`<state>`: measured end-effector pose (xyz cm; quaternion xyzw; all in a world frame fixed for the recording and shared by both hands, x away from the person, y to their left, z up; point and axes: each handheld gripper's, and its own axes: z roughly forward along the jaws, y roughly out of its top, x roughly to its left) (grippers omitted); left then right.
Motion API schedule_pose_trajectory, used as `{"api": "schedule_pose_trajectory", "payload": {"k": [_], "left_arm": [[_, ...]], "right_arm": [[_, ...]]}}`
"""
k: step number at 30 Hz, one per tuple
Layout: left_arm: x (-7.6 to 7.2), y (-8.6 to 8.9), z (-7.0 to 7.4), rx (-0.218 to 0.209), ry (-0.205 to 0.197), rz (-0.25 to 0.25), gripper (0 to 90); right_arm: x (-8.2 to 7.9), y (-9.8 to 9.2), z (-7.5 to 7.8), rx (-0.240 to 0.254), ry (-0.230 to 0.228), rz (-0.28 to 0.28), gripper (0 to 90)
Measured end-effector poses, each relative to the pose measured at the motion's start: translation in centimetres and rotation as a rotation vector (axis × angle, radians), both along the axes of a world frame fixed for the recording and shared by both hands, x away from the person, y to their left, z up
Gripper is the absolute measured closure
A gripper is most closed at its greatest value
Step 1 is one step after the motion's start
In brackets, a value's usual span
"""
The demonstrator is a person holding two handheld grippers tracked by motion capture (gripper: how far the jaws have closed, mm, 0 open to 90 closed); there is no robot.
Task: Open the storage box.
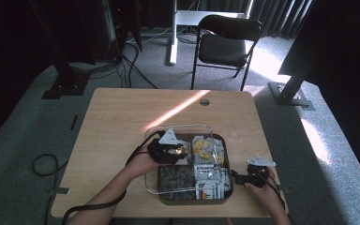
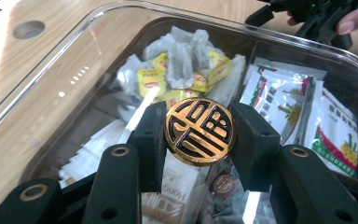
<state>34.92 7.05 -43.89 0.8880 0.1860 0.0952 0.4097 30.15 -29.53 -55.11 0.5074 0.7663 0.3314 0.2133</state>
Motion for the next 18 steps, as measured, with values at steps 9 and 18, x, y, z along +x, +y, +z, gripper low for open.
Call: {"api": "schedule_pose_trajectory", "payload": {"k": [9, 18], "left_arm": [[0.3, 1.7, 0.1, -0.007, 0.004, 0.03, 58.7], [0.5, 3.9, 0.3, -0.004, -0.001, 0.077, 58.7]], "right_arm": [[0.0, 0.0, 0.0, 0.0, 0.0, 0.0, 11.2], [0.0, 0.0, 0.0, 0.0, 0.0, 0.0, 11.2]]}}
